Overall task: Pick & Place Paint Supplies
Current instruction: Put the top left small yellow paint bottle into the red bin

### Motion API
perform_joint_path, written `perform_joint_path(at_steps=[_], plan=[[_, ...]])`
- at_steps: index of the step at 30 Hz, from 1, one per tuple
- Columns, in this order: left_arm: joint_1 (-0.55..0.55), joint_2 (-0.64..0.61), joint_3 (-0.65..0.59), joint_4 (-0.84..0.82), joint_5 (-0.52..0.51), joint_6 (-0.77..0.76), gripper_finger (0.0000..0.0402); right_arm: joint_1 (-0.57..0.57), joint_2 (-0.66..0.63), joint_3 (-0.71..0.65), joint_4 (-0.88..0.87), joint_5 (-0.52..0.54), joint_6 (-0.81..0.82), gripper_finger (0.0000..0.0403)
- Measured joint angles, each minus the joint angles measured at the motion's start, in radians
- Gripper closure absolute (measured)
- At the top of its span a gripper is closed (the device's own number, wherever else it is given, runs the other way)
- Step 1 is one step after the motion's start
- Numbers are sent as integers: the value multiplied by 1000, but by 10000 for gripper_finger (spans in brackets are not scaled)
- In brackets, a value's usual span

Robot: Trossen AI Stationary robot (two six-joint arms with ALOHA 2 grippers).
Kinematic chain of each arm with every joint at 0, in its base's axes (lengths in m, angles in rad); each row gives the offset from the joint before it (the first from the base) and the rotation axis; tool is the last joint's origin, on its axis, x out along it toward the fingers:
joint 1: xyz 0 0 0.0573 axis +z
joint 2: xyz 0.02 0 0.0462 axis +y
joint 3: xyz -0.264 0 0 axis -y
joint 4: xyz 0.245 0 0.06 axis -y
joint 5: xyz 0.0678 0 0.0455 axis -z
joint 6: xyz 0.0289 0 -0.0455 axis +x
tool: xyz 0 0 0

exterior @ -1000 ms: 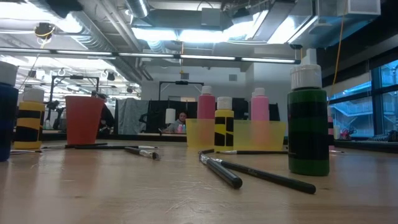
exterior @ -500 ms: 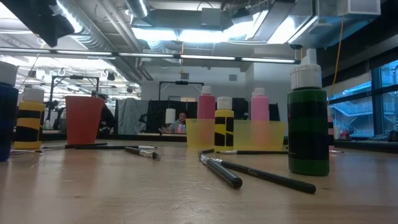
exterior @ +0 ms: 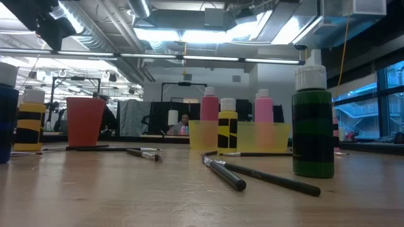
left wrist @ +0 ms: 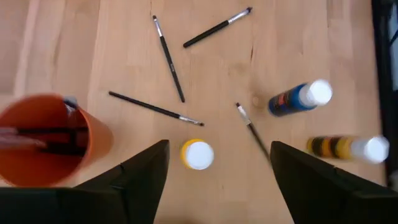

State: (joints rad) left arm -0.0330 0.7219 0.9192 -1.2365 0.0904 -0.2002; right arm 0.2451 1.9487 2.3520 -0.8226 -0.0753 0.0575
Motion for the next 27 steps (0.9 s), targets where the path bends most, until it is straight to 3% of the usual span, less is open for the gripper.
perform_joint_path(at_steps=[2, 9, 16, 27], plan=[[0, 0, 0, 1, 6, -59, 125, 0, 6, 0, 0, -3, 62, 190], [0, 3, -57, -48, -7, -26, 130, 10, 10, 0, 31, 5, 139, 190], [0, 3, -190, 15, -7, -31, 130, 47, 10, 0, 48, 21, 145, 190], [0, 4, -248, 75, -10, -22, 130, 60, 19, 0, 60, 24, 146, 190]])
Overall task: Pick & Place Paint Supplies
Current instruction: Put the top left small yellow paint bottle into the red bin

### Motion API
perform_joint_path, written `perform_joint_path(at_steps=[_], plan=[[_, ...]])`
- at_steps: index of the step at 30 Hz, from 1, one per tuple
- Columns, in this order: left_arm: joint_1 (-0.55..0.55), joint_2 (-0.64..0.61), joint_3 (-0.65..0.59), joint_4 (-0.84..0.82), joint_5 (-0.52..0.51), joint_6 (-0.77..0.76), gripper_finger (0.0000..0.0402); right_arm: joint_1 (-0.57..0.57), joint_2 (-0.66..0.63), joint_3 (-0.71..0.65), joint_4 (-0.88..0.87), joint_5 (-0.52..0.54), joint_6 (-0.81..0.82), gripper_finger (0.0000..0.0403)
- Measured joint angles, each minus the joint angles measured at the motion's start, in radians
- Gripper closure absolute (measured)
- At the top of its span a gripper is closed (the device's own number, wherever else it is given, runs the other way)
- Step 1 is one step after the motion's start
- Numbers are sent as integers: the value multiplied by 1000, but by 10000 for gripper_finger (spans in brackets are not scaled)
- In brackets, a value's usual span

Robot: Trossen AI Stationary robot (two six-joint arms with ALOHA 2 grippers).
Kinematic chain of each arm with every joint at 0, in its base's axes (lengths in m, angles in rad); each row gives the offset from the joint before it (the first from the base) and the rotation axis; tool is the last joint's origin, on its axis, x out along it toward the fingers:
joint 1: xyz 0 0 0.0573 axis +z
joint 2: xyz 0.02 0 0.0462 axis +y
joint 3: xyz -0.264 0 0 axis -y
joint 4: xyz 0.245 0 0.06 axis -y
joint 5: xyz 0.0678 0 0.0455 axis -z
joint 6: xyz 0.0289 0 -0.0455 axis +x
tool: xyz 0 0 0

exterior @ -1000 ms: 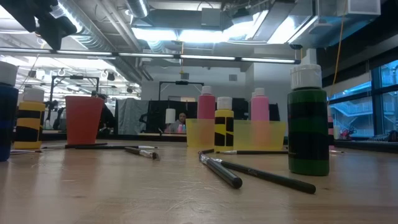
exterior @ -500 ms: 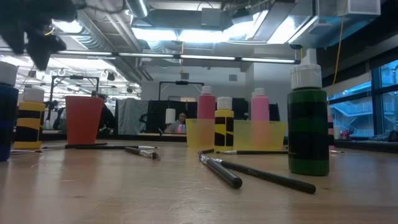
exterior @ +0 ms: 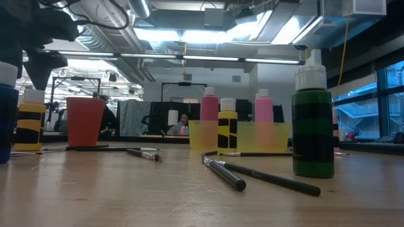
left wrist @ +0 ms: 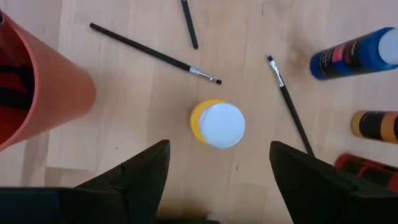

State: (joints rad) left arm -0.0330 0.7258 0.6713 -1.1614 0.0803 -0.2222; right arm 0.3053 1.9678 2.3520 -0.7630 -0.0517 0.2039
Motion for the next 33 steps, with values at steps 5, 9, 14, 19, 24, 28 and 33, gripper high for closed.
perform_joint_path(at_steps=[5, 9, 14, 19, 24, 28, 33], plan=[[0, 1, -3, 32, 0, 0, 130, 1, 9, 0, 8, 0, 1, 190], [0, 9, -3, 45, -1, 1, 130, 1, 9, 0, 15, 0, 1, 190], [0, 25, -4, 45, 6, 15, 130, 1, 9, 0, 26, 0, -1, 190], [0, 53, -4, 45, 4, 48, 130, 1, 9, 0, 32, 3, -6, 190], [0, 79, -4, 54, -2, 86, 130, 1, 9, 0, 36, 31, -9, 190], [0, 94, -4, 60, -1, 87, 130, 1, 9, 0, 35, 31, -9, 190], [0, 109, -4, 59, 1, 90, 130, 1, 9, 0, 35, 33, -9, 190]])
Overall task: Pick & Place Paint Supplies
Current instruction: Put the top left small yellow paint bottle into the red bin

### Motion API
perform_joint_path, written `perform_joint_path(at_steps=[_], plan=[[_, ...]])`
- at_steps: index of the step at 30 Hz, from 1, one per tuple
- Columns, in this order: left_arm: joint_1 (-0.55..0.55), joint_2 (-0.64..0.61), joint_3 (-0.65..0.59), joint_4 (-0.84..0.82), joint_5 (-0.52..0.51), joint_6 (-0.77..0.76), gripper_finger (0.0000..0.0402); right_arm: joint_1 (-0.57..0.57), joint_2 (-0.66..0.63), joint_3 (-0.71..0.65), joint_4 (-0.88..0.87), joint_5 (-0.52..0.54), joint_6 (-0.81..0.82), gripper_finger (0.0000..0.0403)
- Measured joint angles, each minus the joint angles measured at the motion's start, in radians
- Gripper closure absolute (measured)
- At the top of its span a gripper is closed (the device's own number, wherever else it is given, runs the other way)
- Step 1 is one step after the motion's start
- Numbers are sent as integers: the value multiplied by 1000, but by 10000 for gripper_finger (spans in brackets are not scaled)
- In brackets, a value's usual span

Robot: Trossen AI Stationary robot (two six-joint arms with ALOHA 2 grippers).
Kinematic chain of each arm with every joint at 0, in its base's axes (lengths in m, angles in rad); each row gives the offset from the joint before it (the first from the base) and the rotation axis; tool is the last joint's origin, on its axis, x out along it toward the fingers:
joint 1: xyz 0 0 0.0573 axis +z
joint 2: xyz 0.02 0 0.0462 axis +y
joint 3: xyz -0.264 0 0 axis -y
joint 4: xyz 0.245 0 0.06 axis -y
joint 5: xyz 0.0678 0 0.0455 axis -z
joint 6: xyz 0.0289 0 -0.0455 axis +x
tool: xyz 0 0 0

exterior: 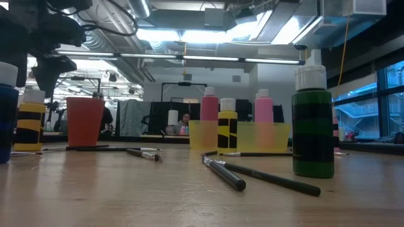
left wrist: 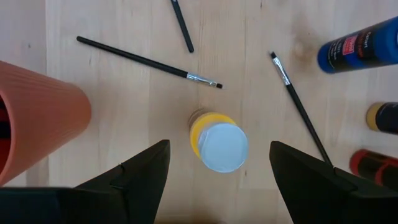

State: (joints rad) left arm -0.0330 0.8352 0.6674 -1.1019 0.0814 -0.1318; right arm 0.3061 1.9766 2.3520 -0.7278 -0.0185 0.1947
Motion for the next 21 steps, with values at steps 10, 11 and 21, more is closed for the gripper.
perform_joint_path(at_steps=[10, 11, 21], plan=[[0, 33, 0, 0, 1, 0, 130, 0, 0, 0, 0, 0, 0, 190], [0, 36, 0, 0, 1, 0, 130, 0, 0, 0, 0, 0, 0, 190], [0, 54, 0, 0, 1, 1, 130, 0, 0, 0, 0, 0, 0, 190]])
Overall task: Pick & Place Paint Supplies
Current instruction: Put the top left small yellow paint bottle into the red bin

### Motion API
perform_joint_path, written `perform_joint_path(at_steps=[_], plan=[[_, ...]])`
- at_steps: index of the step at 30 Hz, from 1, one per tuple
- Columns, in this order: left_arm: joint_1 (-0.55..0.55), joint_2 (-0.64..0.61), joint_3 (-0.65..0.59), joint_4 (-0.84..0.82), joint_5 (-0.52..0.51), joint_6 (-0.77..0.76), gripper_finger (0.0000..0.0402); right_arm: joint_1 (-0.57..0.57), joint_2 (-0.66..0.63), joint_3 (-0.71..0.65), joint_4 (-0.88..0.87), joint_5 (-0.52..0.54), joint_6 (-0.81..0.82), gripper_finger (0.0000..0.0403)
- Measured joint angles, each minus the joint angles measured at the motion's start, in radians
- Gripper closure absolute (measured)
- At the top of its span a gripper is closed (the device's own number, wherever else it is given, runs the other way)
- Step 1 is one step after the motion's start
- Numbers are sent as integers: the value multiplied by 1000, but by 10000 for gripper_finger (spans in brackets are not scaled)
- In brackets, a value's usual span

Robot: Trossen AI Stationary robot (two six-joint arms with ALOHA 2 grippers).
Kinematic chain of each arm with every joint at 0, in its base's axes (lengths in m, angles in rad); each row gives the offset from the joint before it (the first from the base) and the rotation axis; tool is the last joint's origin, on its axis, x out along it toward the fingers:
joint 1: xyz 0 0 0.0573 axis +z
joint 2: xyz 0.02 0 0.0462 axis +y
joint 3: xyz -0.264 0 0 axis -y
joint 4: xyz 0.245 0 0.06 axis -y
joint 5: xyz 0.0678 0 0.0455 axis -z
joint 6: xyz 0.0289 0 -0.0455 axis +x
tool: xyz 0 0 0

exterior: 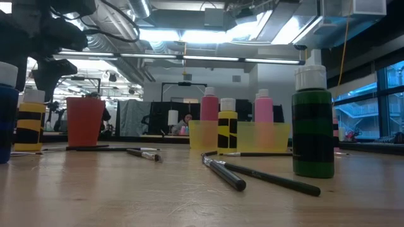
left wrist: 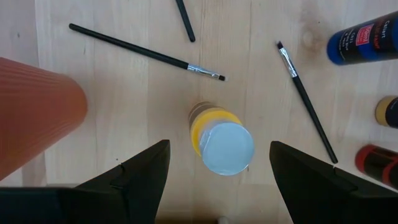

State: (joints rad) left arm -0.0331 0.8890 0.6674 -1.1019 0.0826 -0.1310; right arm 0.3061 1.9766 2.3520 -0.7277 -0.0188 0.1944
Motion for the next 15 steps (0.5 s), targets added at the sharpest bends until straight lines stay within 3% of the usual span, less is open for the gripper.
perform_joint_path(at_steps=[15], plan=[[0, 9, 0, 4, -12, -4, 130, 0, 0, 0, -1, 0, 0, 190]])
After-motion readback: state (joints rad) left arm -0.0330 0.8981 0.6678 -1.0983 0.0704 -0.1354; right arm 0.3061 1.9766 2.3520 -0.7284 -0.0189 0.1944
